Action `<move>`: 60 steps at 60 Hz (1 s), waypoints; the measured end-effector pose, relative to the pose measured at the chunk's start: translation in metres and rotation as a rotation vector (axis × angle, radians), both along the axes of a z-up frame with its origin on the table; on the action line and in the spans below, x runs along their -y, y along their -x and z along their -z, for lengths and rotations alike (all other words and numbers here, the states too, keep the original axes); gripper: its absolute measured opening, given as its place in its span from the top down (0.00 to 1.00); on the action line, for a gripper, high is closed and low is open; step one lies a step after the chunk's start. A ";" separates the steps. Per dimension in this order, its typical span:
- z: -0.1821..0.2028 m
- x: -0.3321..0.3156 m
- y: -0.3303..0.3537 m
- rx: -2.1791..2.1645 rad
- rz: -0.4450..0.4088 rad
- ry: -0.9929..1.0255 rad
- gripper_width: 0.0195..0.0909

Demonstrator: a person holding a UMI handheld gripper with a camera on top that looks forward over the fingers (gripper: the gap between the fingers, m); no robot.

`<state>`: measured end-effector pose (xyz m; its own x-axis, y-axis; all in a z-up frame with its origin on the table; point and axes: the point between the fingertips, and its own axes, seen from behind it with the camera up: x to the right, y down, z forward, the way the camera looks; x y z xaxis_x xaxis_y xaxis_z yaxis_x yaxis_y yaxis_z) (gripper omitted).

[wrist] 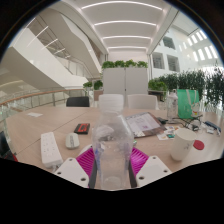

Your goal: Pour water

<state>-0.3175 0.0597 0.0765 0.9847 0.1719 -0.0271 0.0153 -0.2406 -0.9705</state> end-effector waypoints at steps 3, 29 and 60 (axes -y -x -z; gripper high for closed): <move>-0.001 -0.003 -0.004 -0.012 0.025 -0.011 0.61; -0.053 -0.017 0.015 -0.544 -0.115 0.201 0.76; -0.118 -0.077 -0.107 -2.269 0.037 0.536 0.76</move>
